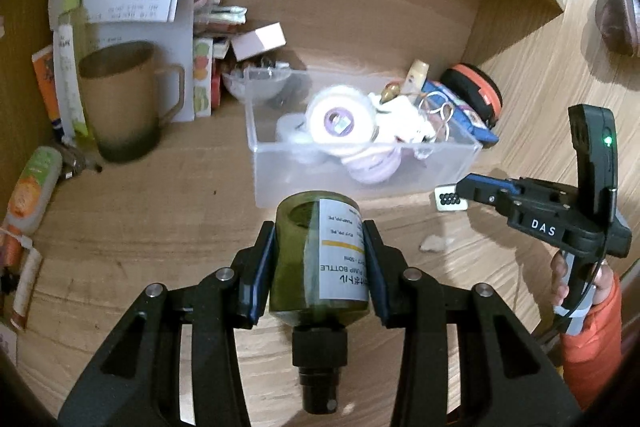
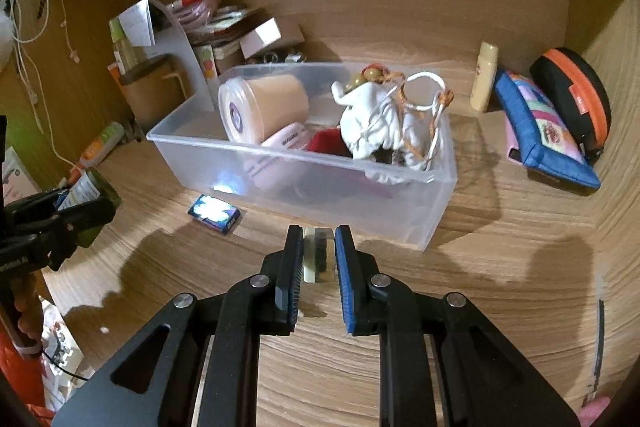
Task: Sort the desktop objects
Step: 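Carry the green bottle and glass vial with both grippers over the clear box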
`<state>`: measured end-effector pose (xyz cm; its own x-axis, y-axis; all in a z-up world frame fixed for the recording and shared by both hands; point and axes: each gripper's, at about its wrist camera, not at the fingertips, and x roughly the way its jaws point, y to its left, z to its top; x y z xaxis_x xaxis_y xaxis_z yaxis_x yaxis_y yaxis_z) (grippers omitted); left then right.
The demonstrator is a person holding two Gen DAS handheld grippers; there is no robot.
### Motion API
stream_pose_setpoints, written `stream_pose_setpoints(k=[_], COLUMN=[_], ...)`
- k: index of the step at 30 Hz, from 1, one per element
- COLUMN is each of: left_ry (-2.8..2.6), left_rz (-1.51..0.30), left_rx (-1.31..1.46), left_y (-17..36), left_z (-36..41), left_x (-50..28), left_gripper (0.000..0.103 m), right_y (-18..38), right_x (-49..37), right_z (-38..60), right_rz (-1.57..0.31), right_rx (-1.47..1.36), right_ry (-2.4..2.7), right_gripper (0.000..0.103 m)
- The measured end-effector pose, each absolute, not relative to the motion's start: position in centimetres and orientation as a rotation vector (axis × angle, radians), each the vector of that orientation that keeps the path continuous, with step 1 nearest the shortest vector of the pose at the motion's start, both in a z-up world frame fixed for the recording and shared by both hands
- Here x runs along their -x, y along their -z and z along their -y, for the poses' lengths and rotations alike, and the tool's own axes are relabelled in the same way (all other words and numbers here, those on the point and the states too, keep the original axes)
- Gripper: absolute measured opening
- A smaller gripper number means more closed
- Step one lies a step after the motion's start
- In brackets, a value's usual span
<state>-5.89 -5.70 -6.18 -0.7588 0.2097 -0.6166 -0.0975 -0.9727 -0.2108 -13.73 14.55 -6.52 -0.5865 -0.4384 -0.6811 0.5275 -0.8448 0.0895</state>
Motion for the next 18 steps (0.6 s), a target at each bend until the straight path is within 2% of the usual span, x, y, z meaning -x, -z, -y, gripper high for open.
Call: stream_pose_setpoints(k=[18], left_ry=[-2.779], left_rz=[0.243], left_rx=[0.948], left_y=[2.5], left_z=[5.2], left_x=[9.3], left_gripper=[0.041], right_y=[1.8], right_x=[13.6], right_z=[-15.4], right_rz=[-0.14], right_rx=[-0.829], right_ry=[2.425], right_gripper=[0.015])
